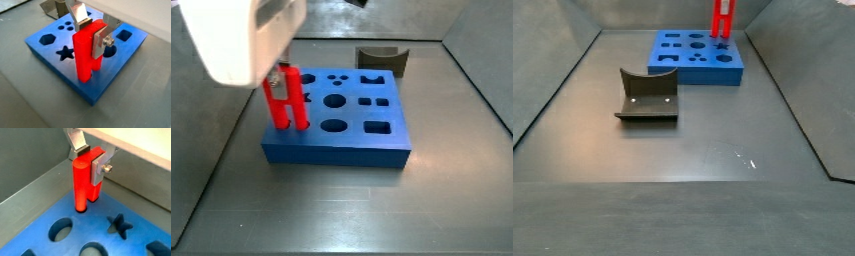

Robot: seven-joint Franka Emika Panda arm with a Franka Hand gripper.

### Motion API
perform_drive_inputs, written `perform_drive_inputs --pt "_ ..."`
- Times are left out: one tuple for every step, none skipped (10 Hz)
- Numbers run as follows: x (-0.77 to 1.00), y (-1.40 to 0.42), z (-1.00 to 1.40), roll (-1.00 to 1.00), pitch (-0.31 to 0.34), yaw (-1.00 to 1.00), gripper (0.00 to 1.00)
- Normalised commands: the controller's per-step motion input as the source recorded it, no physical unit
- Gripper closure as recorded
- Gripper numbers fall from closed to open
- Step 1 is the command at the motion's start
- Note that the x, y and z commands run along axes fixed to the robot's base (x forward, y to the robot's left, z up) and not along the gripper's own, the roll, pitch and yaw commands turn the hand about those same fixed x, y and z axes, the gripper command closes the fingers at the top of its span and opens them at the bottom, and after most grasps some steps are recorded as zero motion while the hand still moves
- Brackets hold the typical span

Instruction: Insert the square-circle object.

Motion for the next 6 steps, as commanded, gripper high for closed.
perform_drive_inputs --pt "0.20 0.00 -0.56 -0.13 0.041 -0.07 1.00" --pt "0.21 0.00 -0.57 -0.12 0.043 -0.06 1.00" --pt "0.05 0.01 -0.77 -0.07 0.026 -0.07 1.00" --pt "-0.08 0.14 -0.83 0.01 0.041 -0.02 1.00" --pt "-0.17 0.17 -0.74 0.06 0.063 -0.01 1.00" --pt "-0.18 0.03 -0.74 0.00 0.000 0.00 1.00"
